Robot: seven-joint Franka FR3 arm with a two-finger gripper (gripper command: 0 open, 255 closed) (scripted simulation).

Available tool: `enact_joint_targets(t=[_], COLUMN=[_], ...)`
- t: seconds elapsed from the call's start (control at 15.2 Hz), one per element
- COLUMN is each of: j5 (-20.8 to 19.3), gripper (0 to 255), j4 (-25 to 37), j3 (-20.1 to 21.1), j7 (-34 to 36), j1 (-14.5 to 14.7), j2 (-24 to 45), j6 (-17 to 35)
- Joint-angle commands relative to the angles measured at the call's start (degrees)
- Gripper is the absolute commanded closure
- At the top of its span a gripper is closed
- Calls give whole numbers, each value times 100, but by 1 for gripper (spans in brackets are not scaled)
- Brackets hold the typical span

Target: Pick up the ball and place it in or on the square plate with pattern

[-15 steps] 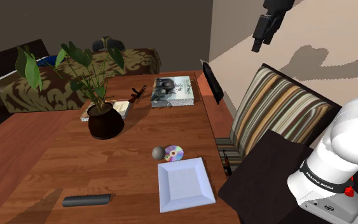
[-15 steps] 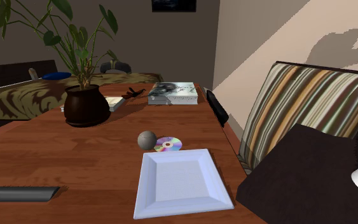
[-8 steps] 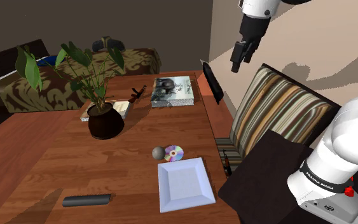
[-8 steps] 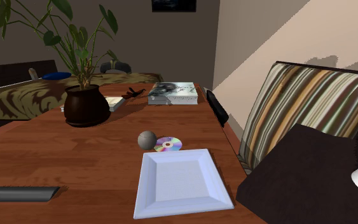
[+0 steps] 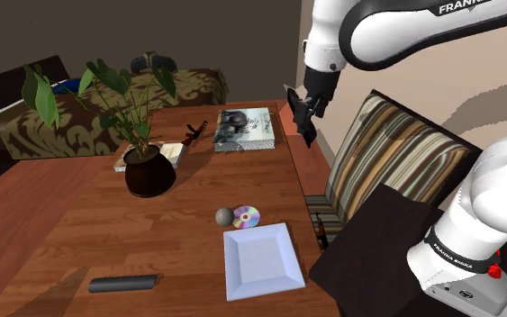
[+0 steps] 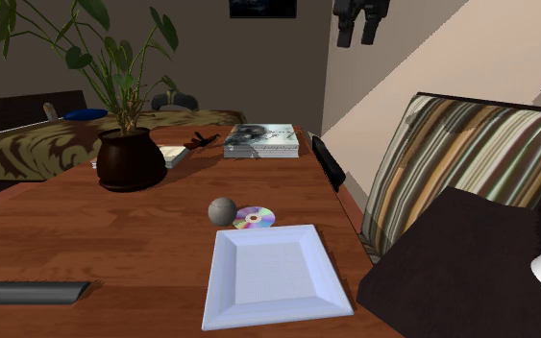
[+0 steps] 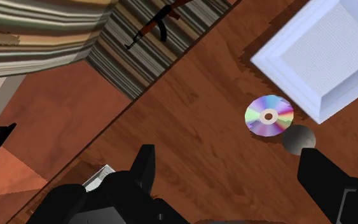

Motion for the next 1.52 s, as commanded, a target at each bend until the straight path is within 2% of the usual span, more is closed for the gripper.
enact_joint_targets(t=[0.0, 0.33, 0.59, 0.79, 1.06, 1.45], j5=[-33, -296, -762, -1309, -2262, -3575], gripper=[0, 0, 0, 0, 0, 0], j4=[-75, -19, 178, 419, 873, 1798], j3=[191, 690, 1087, 1347, 1516, 1271], j7=[193, 760, 1360, 1926, 2797, 3905], j1=[8, -61, -180, -270, -252, 251], j2=[293, 1212, 2066, 2772, 3784, 5284], j6=[371, 1182, 1739, 2061, 2310, 2368])
